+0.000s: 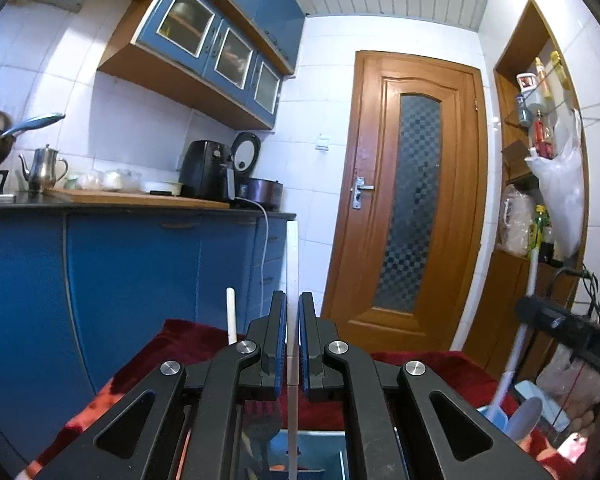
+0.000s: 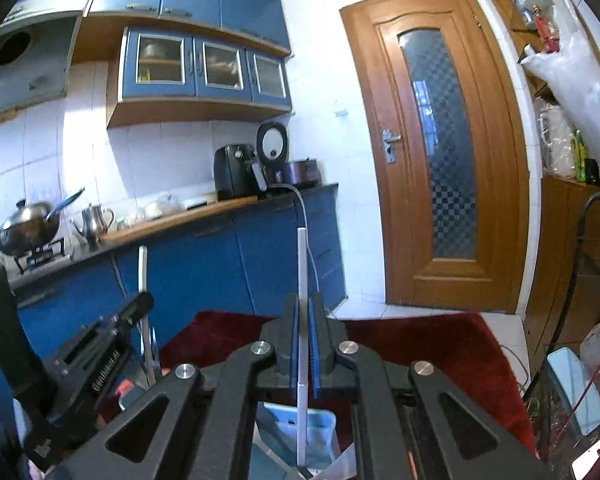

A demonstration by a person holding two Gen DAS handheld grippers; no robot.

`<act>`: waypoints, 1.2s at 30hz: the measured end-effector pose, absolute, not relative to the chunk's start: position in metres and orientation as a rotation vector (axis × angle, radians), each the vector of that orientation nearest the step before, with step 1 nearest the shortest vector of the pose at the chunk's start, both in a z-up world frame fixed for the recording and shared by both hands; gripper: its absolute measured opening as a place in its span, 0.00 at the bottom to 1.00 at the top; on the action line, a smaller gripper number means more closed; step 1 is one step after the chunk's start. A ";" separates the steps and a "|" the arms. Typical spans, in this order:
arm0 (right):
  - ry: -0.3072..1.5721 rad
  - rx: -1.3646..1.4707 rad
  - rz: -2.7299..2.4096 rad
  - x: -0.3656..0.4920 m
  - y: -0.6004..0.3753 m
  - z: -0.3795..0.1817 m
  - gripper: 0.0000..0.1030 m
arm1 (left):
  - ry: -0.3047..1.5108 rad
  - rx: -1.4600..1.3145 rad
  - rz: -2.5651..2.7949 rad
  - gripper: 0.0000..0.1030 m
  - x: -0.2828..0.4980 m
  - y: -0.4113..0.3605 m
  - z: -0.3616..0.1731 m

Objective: Organize utensils
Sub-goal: 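Lower the chopstick and knife into the caddy and open both tools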

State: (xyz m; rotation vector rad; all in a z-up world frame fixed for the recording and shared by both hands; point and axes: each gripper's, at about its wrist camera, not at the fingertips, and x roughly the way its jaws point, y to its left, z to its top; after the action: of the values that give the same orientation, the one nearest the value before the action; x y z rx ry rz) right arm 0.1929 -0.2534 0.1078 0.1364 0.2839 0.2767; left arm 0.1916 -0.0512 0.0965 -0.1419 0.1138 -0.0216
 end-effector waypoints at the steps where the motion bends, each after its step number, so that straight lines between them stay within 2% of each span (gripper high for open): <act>1: 0.292 0.134 0.279 0.194 -0.253 0.106 0.06 | 0.118 -0.143 -0.028 0.06 0.191 -0.052 0.096; 11: 0.377 0.131 0.304 0.196 -0.249 0.089 0.08 | 0.200 -0.165 -0.097 0.07 0.188 -0.048 0.091; 13: 0.379 0.145 0.308 0.194 -0.251 0.090 0.12 | 0.225 -0.164 -0.112 0.12 0.187 -0.048 0.092; 15: 0.377 0.162 0.313 0.190 -0.253 0.092 0.17 | 0.243 -0.164 -0.119 0.27 0.185 -0.047 0.092; 16: 0.375 0.167 0.313 0.189 -0.253 0.092 0.18 | 0.244 -0.164 -0.121 0.30 0.182 -0.047 0.092; 27: 0.388 0.186 0.297 0.157 -0.262 0.099 0.25 | 0.307 -0.170 -0.173 0.32 0.155 -0.041 0.102; 36: 0.456 0.129 0.279 0.127 -0.255 0.093 0.27 | 0.360 -0.147 -0.194 0.32 0.124 -0.036 0.108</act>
State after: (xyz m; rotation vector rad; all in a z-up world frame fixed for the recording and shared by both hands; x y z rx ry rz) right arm 0.1265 -0.2549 0.0932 0.1286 0.4560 0.2790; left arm 0.1245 -0.0365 0.1084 -0.1473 0.3595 -0.1942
